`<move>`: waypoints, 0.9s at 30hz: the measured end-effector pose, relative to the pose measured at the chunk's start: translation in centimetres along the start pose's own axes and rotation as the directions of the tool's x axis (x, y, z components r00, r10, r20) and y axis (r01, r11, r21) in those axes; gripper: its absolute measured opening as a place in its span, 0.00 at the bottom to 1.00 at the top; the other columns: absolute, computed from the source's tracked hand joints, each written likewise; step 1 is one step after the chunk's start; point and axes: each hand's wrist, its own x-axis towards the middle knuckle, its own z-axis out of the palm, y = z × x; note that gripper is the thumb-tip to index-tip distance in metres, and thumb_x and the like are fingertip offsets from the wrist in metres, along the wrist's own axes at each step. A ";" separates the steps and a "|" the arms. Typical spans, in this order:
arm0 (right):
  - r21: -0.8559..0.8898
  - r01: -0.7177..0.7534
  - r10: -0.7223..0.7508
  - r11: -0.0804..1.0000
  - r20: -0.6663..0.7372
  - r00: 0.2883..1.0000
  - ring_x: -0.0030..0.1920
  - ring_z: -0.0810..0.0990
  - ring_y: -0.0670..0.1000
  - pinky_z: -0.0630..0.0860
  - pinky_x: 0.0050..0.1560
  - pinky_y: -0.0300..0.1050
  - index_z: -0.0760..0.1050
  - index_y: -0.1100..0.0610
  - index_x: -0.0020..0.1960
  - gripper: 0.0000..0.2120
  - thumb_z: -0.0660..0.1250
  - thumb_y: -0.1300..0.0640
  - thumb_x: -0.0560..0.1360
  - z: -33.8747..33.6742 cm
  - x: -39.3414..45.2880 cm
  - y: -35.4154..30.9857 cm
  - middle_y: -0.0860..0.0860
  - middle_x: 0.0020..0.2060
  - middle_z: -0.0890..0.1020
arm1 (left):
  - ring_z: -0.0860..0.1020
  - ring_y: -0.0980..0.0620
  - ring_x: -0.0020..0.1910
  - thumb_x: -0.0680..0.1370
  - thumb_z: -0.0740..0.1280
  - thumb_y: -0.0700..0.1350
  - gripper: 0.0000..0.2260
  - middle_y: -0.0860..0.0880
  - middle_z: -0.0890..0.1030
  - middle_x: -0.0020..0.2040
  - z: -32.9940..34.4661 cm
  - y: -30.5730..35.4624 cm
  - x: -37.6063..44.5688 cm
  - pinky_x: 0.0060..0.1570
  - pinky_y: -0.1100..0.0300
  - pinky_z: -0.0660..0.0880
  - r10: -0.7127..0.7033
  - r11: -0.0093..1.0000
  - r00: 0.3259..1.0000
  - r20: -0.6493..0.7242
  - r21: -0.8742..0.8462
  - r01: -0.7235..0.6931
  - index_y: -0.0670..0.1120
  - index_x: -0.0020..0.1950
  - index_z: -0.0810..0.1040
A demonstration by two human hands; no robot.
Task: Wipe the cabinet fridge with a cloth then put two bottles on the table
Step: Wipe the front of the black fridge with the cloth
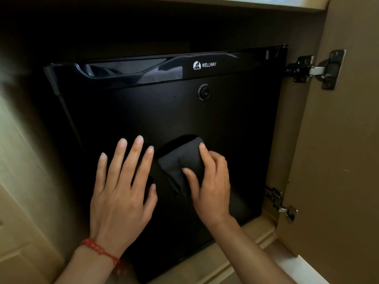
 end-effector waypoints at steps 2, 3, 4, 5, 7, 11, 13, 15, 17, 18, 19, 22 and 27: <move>0.072 -0.152 0.154 0.986 -0.032 0.987 0.52 0.73 0.53 0.73 0.53 0.47 0.60 0.56 0.68 0.24 0.56 0.45 0.77 -0.4 0.4 1.4 0.56 0.54 0.71 | 0.55 0.41 0.73 0.74 0.57 0.47 0.27 0.41 0.59 0.73 0.1 0.1 -0.7 0.71 0.45 0.48 -0.003 1.000 1.000 0.011 -0.007 0.003 0.42 0.72 0.61; 0.109 -0.253 0.260 0.961 -0.061 0.964 0.54 0.72 0.51 0.71 0.56 0.46 0.61 0.58 0.69 0.25 0.58 0.47 0.77 -0.6 0.6 2.3 0.58 0.54 0.72 | 0.55 0.41 0.73 0.74 0.57 0.47 0.27 0.42 0.59 0.73 0.2 0.2 -1.1 0.71 0.45 0.48 -0.003 1.000 1.000 0.020 -0.004 0.003 0.42 0.72 0.61; 0.139 -0.341 0.354 0.930 -0.087 0.931 0.56 0.70 0.48 0.69 0.58 0.43 0.61 0.59 0.69 0.25 0.60 0.49 0.76 -0.9 0.9 3.4 0.59 0.55 0.72 | 0.55 0.41 0.73 0.74 0.57 0.48 0.27 0.42 0.59 0.73 0.3 0.3 -1.6 0.71 0.45 0.48 -0.001 1.000 1.000 0.031 0.002 0.001 0.42 0.72 0.61; 0.159 -0.404 0.423 0.901 -0.105 0.900 0.57 0.68 0.46 0.66 0.60 0.37 0.62 0.61 0.69 0.25 0.62 0.51 0.76 -1.3 1.1 4.3 0.60 0.56 0.72 | 0.54 0.42 0.73 0.74 0.57 0.48 0.27 0.42 0.59 0.73 0.5 0.4 -1.9 0.71 0.45 0.47 0.003 1.000 0.999 0.040 0.009 -0.003 0.42 0.72 0.61; 0.170 -0.465 0.486 0.869 -0.111 0.867 0.57 0.64 0.40 0.58 0.59 0.22 0.62 0.63 0.69 0.25 0.63 0.54 0.76 -1.8 1.3 5.8 0.59 0.59 0.70 | 0.53 0.43 0.74 0.73 0.57 0.48 0.27 0.42 0.59 0.73 0.8 0.5 -2.3 0.71 0.45 0.47 0.007 1.000 0.999 0.051 0.018 -0.008 0.42 0.72 0.61; 0.171 -0.465 0.490 0.869 -0.151 0.859 0.55 0.64 0.39 0.59 0.58 0.23 0.62 0.62 0.69 0.25 0.62 0.53 0.77 -1.5 1.1 5.1 0.52 0.56 0.68 | 0.51 0.43 0.74 0.73 0.57 0.48 0.27 0.42 0.58 0.73 1.3 0.8 -2.5 0.72 0.44 0.47 -0.009 0.999 0.999 0.043 0.034 0.007 0.43 0.72 0.61; 0.146 -0.351 0.368 0.925 -0.118 0.922 0.55 0.69 0.48 0.67 0.58 0.37 0.61 0.60 0.69 0.25 0.61 0.51 0.77 -1.0 0.4 3.7 0.54 0.54 0.70 | 0.50 0.44 0.75 0.73 0.57 0.49 0.27 0.42 0.57 0.74 1.5 0.9 -2.5 0.72 0.44 0.46 -0.026 0.999 0.999 0.041 0.031 0.025 0.43 0.72 0.61; 0.070 -0.182 0.184 0.981 -0.035 0.982 0.52 0.72 0.53 0.73 0.53 0.48 0.59 0.56 0.69 0.24 0.58 0.48 0.77 -0.6 -0.6 2.6 0.53 0.54 0.68 | 0.49 0.44 0.75 0.73 0.58 0.49 0.27 0.42 0.57 0.74 1.5 1.0 -2.5 0.72 0.44 0.46 -0.041 0.999 0.998 0.046 0.034 0.040 0.43 0.72 0.61; 0.001 -0.072 0.072 0.997 0.005 0.997 0.50 0.73 0.54 0.77 0.47 0.53 0.58 0.55 0.68 0.23 0.55 0.46 0.78 -0.5 -1.2 2.2 0.52 0.53 0.66 | 0.48 0.44 0.75 0.73 0.58 0.49 0.28 0.42 0.56 0.74 1.6 1.2 -2.5 0.72 0.44 0.45 -0.050 0.998 0.997 0.056 0.039 0.048 0.43 0.72 0.60; -0.015 -0.048 0.048 0.999 0.014 0.999 0.50 0.73 0.54 0.77 0.46 0.53 0.58 0.54 0.68 0.22 0.54 0.46 0.78 -0.6 -1.2 2.2 0.52 0.53 0.66 | 0.47 0.44 0.75 0.73 0.58 0.49 0.28 0.42 0.56 0.74 1.7 1.2 -2.5 0.72 0.44 0.45 -0.055 0.998 0.997 0.057 0.037 0.053 0.43 0.72 0.60; -0.020 -0.030 0.031 0.999 0.028 0.999 0.50 0.73 0.54 0.78 0.45 0.53 0.58 0.54 0.68 0.22 0.54 0.45 0.78 -0.7 -1.1 2.4 0.52 0.53 0.66 | 0.47 0.44 0.75 0.73 0.58 0.49 0.28 0.42 0.56 0.74 1.7 1.3 -2.5 0.72 0.44 0.45 -0.058 0.998 0.997 0.056 0.032 0.056 0.43 0.72 0.60; 0.014 -0.072 0.071 0.997 0.062 0.996 0.52 0.74 0.55 0.75 0.51 0.49 0.58 0.54 0.69 0.23 0.55 0.45 0.78 -1.1 -0.8 3.4 0.54 0.54 0.68 | 0.48 0.43 0.75 0.74 0.57 0.49 0.27 0.41 0.56 0.74 1.6 1.3 -2.6 0.72 0.44 0.45 -0.058 0.998 0.997 0.046 0.019 0.057 0.43 0.72 0.61; 0.198 -0.604 0.627 0.772 -0.080 0.775 0.65 0.67 0.53 0.62 0.65 0.38 0.60 0.62 0.70 0.25 0.62 0.54 0.77 -1.8 -1.1 6.8 0.59 0.63 0.69 | 0.50 0.43 0.75 0.74 0.58 0.48 0.27 0.41 0.57 0.74 1.5 1.3 -2.8 0.72 0.45 0.46 -0.048 0.999 0.998 0.050 0.013 0.047 0.43 0.72 0.61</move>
